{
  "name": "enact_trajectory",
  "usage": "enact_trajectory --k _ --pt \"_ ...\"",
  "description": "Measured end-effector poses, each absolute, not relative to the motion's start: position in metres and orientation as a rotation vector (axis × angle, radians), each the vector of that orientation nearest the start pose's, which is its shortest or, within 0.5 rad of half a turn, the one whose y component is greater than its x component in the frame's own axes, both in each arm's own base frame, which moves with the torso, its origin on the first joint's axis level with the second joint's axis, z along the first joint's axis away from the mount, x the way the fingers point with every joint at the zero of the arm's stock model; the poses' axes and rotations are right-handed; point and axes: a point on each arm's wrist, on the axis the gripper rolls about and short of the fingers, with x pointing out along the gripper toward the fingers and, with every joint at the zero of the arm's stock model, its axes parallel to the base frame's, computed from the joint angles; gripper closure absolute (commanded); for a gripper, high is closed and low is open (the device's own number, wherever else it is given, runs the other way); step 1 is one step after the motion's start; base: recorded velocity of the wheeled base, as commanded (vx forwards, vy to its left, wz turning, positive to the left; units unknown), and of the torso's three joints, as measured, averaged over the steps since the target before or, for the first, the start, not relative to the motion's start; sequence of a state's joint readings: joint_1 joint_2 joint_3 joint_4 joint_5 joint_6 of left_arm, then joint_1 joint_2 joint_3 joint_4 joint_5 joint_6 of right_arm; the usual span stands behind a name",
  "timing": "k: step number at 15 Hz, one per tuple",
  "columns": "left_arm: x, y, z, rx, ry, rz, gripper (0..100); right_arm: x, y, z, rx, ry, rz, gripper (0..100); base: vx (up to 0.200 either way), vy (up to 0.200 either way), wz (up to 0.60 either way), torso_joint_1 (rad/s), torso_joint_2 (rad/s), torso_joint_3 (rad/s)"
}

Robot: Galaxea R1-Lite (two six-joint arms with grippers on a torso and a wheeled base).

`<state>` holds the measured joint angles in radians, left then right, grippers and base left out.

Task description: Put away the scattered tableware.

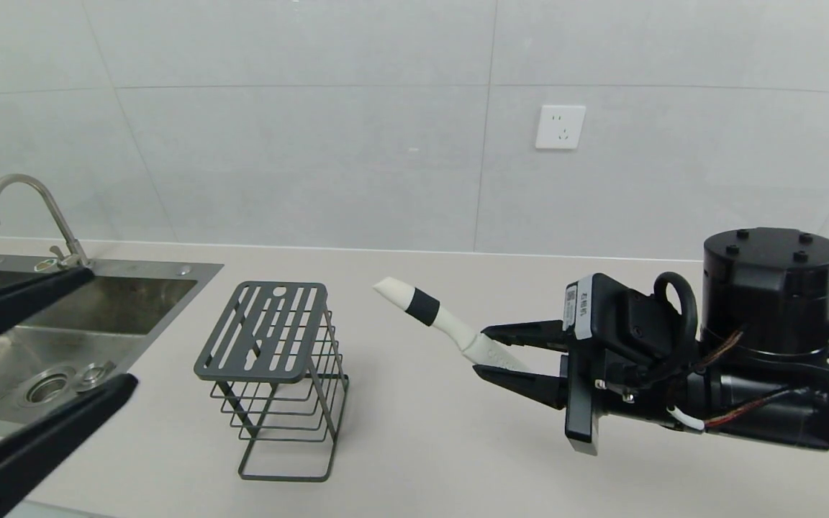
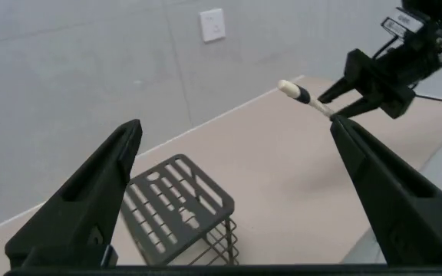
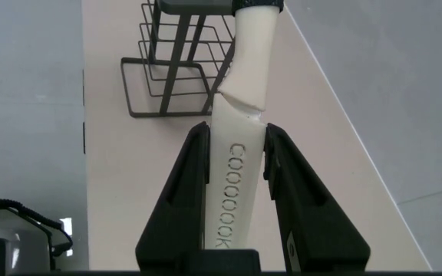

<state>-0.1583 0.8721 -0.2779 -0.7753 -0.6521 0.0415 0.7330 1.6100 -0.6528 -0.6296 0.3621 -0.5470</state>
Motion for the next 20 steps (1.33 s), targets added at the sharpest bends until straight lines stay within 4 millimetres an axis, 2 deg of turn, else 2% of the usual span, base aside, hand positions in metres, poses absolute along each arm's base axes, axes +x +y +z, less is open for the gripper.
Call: enact_trajectory --k 4,7,10,13,16,20 --pt "0.116 -0.040 0.192 0.047 -0.047 -0.873 0 0.200 0.191 0.171 -0.547 0.017 1.147 100 0.000 0.000 0.00 0.000 0.00 0.000" --pt "0.135 -0.052 0.186 0.010 0.008 -0.930 0 0.205 0.197 0.173 -0.546 0.005 1.146 100 0.000 0.000 0.00 0.000 0.00 0.000" --pt "0.151 -0.070 0.196 -0.264 0.083 -1.005 0 0.209 0.204 0.179 -0.527 -0.022 1.140 100 0.000 0.000 0.00 0.000 0.00 0.000" --pt "0.171 -0.085 0.205 -0.370 0.012 -1.022 0 0.212 0.206 0.182 -0.525 -0.031 1.098 100 0.000 0.000 0.00 0.000 0.00 0.000" --pt "0.196 -0.099 0.199 -0.387 -0.058 -1.019 0 0.215 0.208 0.186 -0.496 -0.040 1.059 100 0.000 0.000 0.00 0.000 0.00 0.000" --pt "0.215 -0.134 0.186 -0.434 -0.061 -1.048 0 0.215 0.209 0.188 -0.491 -0.048 1.060 100 0.000 0.000 0.00 0.000 0.00 0.000"
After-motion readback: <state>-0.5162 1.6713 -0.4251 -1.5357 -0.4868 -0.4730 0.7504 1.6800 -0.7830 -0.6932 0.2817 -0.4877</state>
